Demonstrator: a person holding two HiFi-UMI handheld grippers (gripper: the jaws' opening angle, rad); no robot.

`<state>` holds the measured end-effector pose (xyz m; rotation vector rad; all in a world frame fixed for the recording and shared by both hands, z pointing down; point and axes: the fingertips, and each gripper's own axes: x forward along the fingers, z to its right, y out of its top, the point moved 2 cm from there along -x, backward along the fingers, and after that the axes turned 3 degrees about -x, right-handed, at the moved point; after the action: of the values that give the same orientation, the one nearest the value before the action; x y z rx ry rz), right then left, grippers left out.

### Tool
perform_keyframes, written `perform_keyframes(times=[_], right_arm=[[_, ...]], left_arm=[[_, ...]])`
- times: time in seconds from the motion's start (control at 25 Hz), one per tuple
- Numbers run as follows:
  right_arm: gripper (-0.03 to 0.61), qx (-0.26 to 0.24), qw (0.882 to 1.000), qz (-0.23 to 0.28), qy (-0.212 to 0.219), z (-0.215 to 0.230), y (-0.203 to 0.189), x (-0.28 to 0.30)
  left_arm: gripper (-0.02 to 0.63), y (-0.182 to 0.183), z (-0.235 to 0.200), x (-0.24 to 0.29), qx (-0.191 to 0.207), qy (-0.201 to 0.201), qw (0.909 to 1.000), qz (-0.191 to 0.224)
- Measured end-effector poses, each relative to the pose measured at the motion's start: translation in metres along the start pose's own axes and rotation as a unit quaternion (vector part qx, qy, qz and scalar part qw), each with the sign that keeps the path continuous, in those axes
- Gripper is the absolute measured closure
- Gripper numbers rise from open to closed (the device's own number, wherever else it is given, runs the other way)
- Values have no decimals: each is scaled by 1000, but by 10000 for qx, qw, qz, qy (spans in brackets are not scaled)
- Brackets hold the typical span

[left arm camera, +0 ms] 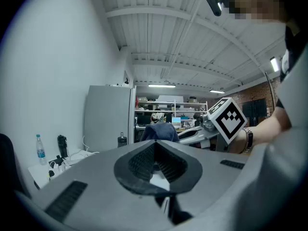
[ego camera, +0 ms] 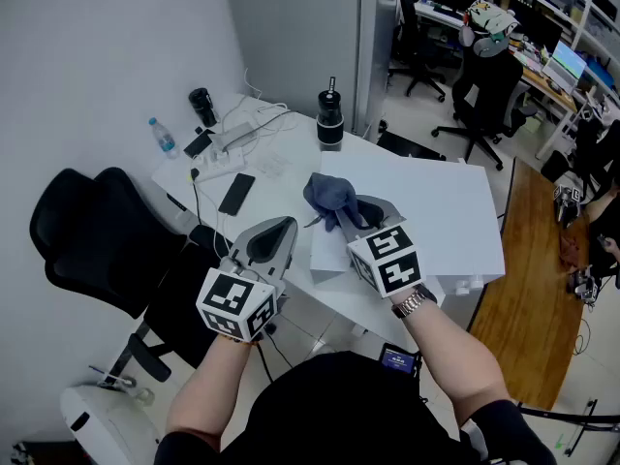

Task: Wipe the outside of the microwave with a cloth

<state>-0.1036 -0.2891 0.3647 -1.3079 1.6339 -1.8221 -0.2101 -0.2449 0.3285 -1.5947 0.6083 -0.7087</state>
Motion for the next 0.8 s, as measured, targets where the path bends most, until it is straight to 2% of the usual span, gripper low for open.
perform_keyframes(times=[0.2, 0.36, 0.8], right_arm=[[512, -138, 9973, -690, 211, -7, -18, 31], [514, -276, 9933, -1109, 195, -3, -31, 42], [515, -370, 9895, -1394, -135, 17, -45, 37]], left_arm=[[609, -6, -16, 9, -55, -67, 10000, -32], [609, -9, -23, 18, -94, -161, 9998, -46], [609, -8, -20, 40, -26, -563, 9984, -22]])
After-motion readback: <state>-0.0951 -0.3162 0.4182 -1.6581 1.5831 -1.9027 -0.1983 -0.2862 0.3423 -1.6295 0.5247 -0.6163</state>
